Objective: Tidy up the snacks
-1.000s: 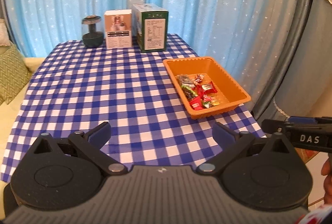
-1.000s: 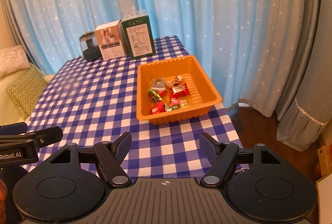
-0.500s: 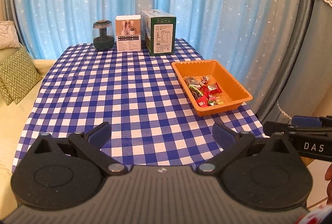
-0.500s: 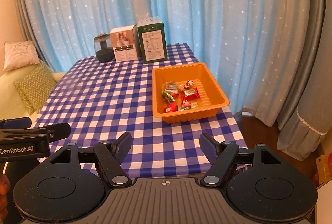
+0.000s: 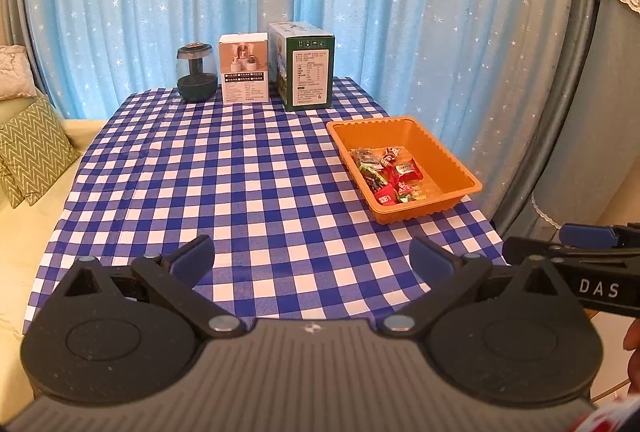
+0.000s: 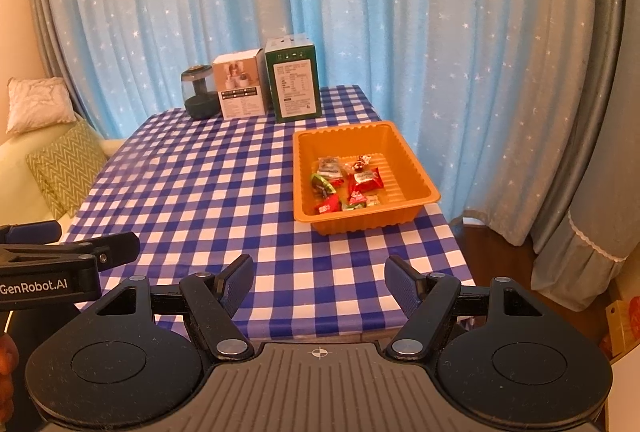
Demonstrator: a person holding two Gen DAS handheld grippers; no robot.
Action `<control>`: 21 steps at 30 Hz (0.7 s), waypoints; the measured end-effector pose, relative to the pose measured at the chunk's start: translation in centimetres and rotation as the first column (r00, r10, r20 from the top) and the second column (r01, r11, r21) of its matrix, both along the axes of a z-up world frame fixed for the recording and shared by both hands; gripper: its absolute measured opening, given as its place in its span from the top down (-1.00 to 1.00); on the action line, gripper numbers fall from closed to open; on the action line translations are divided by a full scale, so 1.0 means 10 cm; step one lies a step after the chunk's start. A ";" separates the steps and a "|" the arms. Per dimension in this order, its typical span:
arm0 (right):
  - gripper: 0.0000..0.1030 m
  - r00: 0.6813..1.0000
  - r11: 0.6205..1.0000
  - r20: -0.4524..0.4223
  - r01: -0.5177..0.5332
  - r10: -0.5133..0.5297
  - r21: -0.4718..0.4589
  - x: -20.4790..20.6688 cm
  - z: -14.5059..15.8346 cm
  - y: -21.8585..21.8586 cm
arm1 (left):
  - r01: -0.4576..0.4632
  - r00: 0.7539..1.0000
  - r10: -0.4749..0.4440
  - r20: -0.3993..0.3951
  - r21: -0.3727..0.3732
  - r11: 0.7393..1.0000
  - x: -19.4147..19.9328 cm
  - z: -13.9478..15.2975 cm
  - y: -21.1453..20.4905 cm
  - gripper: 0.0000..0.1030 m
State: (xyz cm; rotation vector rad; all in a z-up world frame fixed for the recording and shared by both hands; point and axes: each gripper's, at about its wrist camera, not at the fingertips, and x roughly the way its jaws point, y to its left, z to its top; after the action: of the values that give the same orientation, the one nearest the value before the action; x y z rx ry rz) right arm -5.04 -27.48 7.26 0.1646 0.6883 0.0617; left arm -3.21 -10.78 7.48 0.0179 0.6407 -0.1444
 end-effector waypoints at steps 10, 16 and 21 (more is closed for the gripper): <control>-0.40 1.000 1.000 0.001 0.002 -0.002 0.000 0.00 0.00 -0.01 | 0.007 1.000 -0.007 0.000 -0.002 1.000 0.00 -0.02 -0.02 -1.00; -0.40 1.000 1.000 0.003 0.007 -0.007 0.006 -0.01 -0.02 -0.01 | 0.010 1.000 -0.010 -0.003 -0.001 1.000 0.00 -0.04 -0.05 -1.00; -0.40 1.000 1.000 0.004 0.007 -0.007 0.007 -0.01 -0.02 -0.01 | 0.010 1.000 -0.010 -0.002 0.000 1.000 0.00 -0.04 -0.05 -1.00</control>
State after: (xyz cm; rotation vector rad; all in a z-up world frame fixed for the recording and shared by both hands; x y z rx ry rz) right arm -5.18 -27.57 7.07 0.1735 0.6831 0.0582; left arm -3.16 -11.24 7.06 0.0205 0.6426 -0.1542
